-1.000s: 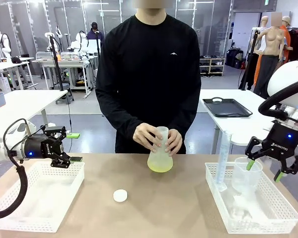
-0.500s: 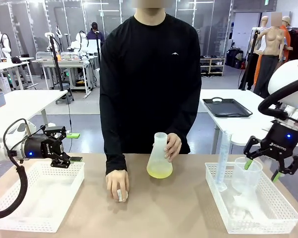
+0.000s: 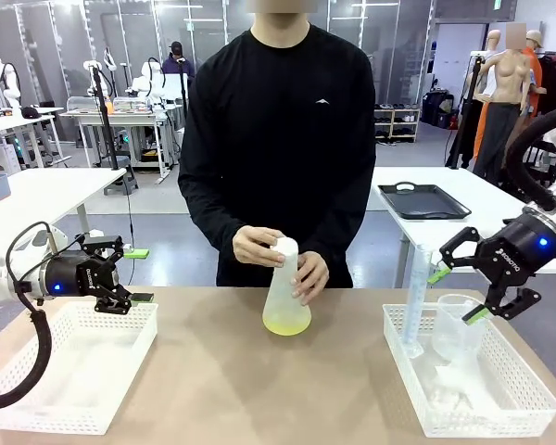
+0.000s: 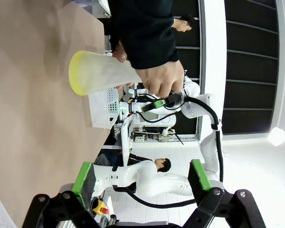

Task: Prepare the solutions needed for the experiment.
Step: When the human places the Big flask in the center of the table, pick up the Big flask and place it in the left Organizing basket.

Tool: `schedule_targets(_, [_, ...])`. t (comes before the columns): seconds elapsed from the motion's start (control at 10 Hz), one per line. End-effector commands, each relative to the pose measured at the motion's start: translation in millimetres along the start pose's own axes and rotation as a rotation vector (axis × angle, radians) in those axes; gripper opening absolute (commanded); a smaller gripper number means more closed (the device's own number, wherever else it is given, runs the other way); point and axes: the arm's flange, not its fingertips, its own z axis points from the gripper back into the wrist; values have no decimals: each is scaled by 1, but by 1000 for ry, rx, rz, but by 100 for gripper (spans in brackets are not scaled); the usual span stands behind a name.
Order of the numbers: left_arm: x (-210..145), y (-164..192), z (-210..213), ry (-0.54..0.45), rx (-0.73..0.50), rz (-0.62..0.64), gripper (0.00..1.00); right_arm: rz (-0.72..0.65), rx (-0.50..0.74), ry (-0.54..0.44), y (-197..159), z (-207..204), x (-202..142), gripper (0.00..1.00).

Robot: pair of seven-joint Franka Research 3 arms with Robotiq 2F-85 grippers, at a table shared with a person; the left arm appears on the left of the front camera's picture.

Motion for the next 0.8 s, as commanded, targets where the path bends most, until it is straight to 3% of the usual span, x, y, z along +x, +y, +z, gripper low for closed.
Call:
schedule_targets(0.0, [1, -1, -1, -18, -8, -20, 100, 66, 163, 82, -6, -4, 20, 83])
schedule_targets(0.1, [1, -1, -1, -18, -8, -20, 100, 94, 219, 142, -10, -9, 27, 83])
schedule_targets(0.3, [1, -1, -1, -18, -8, -20, 100, 108, 433, 106, -21, -20, 45, 83])
schedule_targets(0.7, [1, -1, -1, -18, -8, -20, 100, 151, 582, 103, -29, -28, 59, 83])
